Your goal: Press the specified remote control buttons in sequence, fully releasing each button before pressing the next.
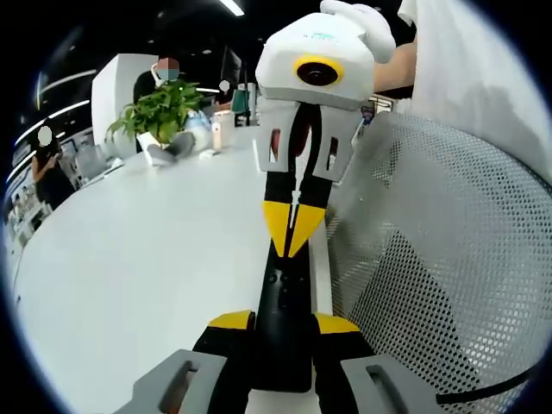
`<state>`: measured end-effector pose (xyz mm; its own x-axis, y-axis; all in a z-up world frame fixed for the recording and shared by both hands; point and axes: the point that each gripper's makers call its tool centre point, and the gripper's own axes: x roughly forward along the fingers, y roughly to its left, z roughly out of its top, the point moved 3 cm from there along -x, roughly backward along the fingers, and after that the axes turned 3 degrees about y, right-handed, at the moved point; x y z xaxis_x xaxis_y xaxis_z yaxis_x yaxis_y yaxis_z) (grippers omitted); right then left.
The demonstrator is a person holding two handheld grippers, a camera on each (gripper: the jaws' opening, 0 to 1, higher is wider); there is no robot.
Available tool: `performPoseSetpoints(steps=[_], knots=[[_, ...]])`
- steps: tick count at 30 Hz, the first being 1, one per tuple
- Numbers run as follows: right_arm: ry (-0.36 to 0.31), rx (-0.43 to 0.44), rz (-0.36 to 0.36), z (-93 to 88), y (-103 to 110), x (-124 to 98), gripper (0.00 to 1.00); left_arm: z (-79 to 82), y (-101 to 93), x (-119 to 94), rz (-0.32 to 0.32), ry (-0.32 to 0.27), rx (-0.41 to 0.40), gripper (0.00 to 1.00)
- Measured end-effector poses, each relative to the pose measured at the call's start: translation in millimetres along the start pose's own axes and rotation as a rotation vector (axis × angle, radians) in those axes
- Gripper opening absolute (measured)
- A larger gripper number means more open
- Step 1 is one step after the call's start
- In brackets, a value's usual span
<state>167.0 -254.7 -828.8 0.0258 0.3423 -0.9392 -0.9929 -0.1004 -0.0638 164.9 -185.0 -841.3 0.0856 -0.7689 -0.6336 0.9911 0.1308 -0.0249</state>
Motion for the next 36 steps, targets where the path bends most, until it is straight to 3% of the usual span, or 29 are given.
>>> performPoseSetpoints(steps=[5,8,12,15,21,23,24,27,30,36], knots=[[0.128,-0.081,0.039,4.2,-2,3,0.0,-0.1,0.0,0,0.001,0.002,0.0,0.25],[0.128,-0.053,0.06,4.0,-3,3,0.0,-0.5,0.1,0,0.0,0.0,0.0,0.25],[0.058,0.043,0.052,1.6,-4,2,0.0,-0.3,0.4,0,-0.004,-0.001,0.0,0.25],[-0.045,0.138,0.019,-1.4,-3,0,0.0,-0.3,0.4,1,-0.005,0.004,0.004,0.25],[-0.182,0.222,-0.016,-4.6,-2,-1,0.0,-0.6,0.6,1,-0.01,0.002,0.0,0.25],[-0.235,0.218,-0.011,-6.1,-2,-2,0.0,-0.5,0.7,1,-0.009,-0.001,-0.005,0.25],[-0.269,0.299,0.012,-6.7,-3,-2,0.0,-0.4,0.6,1,-0.008,-0.003,-0.01,0.25],[-0.304,0.383,0.061,-7.8,-6,-3,0.0,-0.3,0.7,1,-0.009,-0.008,-0.016,0.25],[-0.28,0.355,0.059,-7.1,-7,-3,0.0,-0.3,0.8,1,-0.012,-0.01,-0.02,0.25],[-0.201,0.167,0.027,0.3,-6,-3,0.0,-0.1,0.7,1,-0.012,-0.01,-0.021,0.25]])
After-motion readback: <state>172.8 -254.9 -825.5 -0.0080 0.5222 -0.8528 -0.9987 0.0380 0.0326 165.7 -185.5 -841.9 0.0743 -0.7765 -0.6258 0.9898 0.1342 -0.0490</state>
